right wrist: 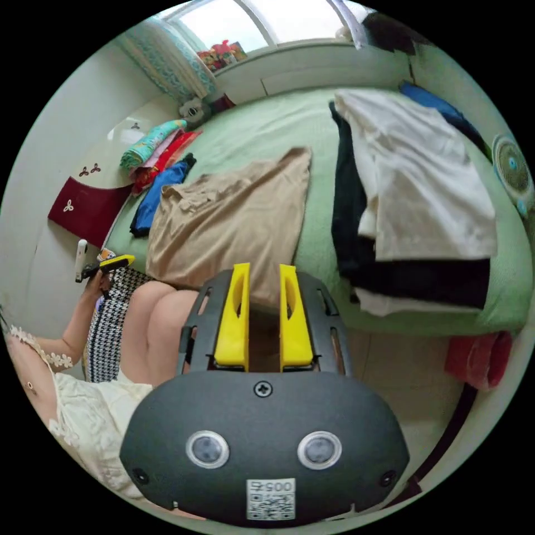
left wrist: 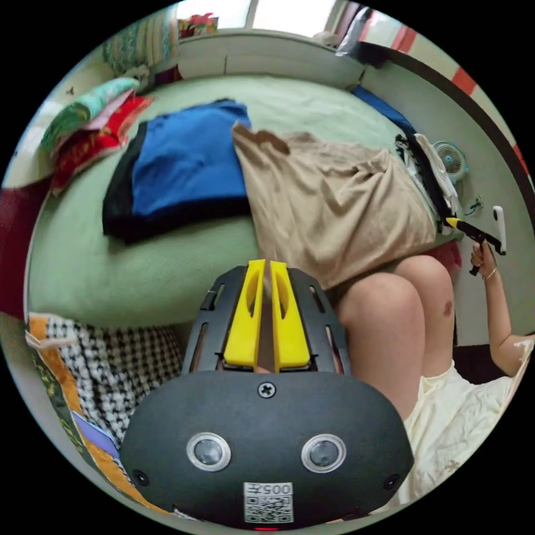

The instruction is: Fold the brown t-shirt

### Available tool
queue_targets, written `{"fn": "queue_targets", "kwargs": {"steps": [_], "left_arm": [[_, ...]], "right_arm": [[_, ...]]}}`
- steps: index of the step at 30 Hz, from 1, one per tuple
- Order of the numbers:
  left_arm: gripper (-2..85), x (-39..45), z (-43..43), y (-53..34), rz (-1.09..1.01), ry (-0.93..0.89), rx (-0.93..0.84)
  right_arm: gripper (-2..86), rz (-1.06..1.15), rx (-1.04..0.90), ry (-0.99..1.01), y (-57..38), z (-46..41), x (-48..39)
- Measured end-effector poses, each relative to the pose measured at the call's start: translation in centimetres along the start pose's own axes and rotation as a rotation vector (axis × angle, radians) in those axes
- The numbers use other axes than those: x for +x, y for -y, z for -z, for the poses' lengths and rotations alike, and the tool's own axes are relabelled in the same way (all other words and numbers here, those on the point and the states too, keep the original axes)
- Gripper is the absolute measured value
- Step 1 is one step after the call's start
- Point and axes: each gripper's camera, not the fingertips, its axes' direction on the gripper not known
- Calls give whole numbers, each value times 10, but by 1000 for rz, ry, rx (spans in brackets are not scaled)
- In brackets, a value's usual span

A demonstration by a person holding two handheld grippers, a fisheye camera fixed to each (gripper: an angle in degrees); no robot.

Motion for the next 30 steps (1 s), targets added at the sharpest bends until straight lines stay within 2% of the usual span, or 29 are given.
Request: {"fn": "queue_targets", "kwargs": {"steps": [4,9,12,16,17,20,22,24,27,30], "left_arm": [[125,33,-1,70,-162,86,117],[138,69,-52,151,-309,147,89],[127,84,-88,182,-363,169,41],[70,94,-131,200,-360,231,-51],[47,95,-132,201,-357,189,-44],[8,95,-118,204,-302,118,5],[4,93,-111,208,-276,106,26],[4,89,-112,217,-234,168,9],[10,77,-121,229,-146,172,-42],[26,65,-124,227,-29,60,-34]], "right_arm": [[101,185,75,-36,57,-3,-41],[99,481,-15,-118,136,-83,-106],[93,558,-92,-164,168,-129,-122],[30,571,-207,-228,190,-172,-122],[6,573,-218,-253,194,-177,-122],[-11,529,-136,-175,214,-158,-115],[-12,465,-93,-81,234,-144,-106],[-12,405,-90,-44,261,-144,-98],[-9,276,-151,-59,289,-162,-89],[-4,202,-191,-137,300,-172,-80]]}}
